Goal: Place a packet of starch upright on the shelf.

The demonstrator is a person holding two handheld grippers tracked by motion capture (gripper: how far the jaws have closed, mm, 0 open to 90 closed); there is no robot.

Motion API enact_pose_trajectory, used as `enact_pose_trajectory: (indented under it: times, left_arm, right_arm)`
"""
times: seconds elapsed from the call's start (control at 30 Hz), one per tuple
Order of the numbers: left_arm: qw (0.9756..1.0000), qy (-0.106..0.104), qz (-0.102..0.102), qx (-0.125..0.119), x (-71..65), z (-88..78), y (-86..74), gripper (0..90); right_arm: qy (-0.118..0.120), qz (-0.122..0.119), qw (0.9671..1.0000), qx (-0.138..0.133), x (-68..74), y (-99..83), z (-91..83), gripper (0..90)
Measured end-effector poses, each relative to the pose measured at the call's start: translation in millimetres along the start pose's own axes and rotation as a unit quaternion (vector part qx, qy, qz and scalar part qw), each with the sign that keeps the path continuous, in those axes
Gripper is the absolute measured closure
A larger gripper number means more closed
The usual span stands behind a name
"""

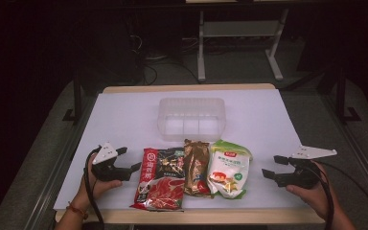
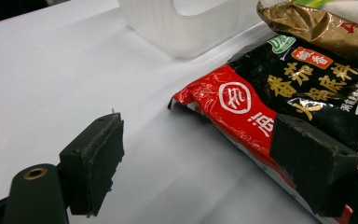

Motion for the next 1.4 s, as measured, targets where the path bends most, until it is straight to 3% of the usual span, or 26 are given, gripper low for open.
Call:
enact_pose_trajectory:
  times: [0.17,0.23,0.3,0.33,0.53,0.57,0.73,0.8,0.93,1.07,1.17,1.27,1.37,1.4]
  left_arm:
    - [0.9999,0.0,0.014,0.003,-5.7,-0.9,-3.4,17.4]
    - [0.9997,0.003,0.023,0.004,-8.1,-2.2,-7.8,17.5]
    - [0.9997,0.002,0.024,0.006,-8.7,-2.7,-9.3,17.5]
    - [0.9997,0.001,0.022,0.004,-9.4,-3.3,-10.3,17.5]
    - [0.9998,0.0,0.022,0.001,-15.1,-10.0,-13.8,17.5]
    - [0.9997,0.003,0.024,0.003,-15.9,-11.4,-15.1,17.9]
    - [0.9997,0.01,0.022,0.002,-18.3,-16.4,-17.2,18.0]
    - [0.9997,0.011,0.021,0.005,-19.2,-17.9,-19.9,18.0]
    - [0.9995,0.014,0.022,0.015,-19.3,-16.3,-23.9,18.4]
    - [0.9995,0.012,0.022,0.017,-20.6,-15.2,-24.1,18.6]
    - [0.9994,0.011,0.028,0.02,-22.3,-13.8,-23.3,18.7]
    - [0.9995,0.007,0.026,0.017,-23.3,-13.0,-22.6,18.8]
    - [0.9994,0.004,0.029,0.02,-23.7,-12.1,-23.4,18.8]
    - [0.9993,0.004,0.029,0.021,-23.5,-12.1,-23.9,18.8]
  right_arm:
    - [0.015,0.008,0.9998,-0.007,0.1,2.4,2.5,23.7]
    - [0.045,0.013,0.9988,-0.014,4.8,8.1,3.4,23.7]
    - [0.053,0.014,0.9984,-0.012,6.9,9.7,5.0,23.7]
    - [0.079,0.021,0.9966,-0.01,12.2,13.9,10.6,23.8]
    - [0.117,0.037,0.9924,-0.004,20.7,23.3,21.4,24.5]
    - [0.142,0.054,0.9884,-0.008,23.0,29.7,26.3,24.4]
    - [0.143,0.064,0.9874,0.024,26.1,32.1,42.1,20.4]
    - [0.14,0.086,0.9858,0.035,22.5,30.7,46.8,22.6]
    - [0.156,0.128,0.9779,0.055,16.3,25.6,56.6,20.2]
    - [0.182,0.122,0.9742,0.054,19.1,29.0,65.7,20.0]
    - [0.201,0.118,0.9711,0.051,24.7,34.9,82.7,18.3]
    - [0.21,0.113,0.97,0.047,28.1,38.9,87.9,23.0]
    - [0.224,0.091,0.9697,0.037,36.6,44.3,91.1,44.4]
    - [0.217,0.081,0.9722,0.034,36.9,45.6,89.8,50.2]
Point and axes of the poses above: each handheld gripper's, and its own axes: z roughly forward along the jaws, y roughly out of its top, x roughly to its left, the point moved 7 cm from there along z, roughly forward along the jaws, and after that the axes turned 11 degrees about x, right-handed, at the moved point
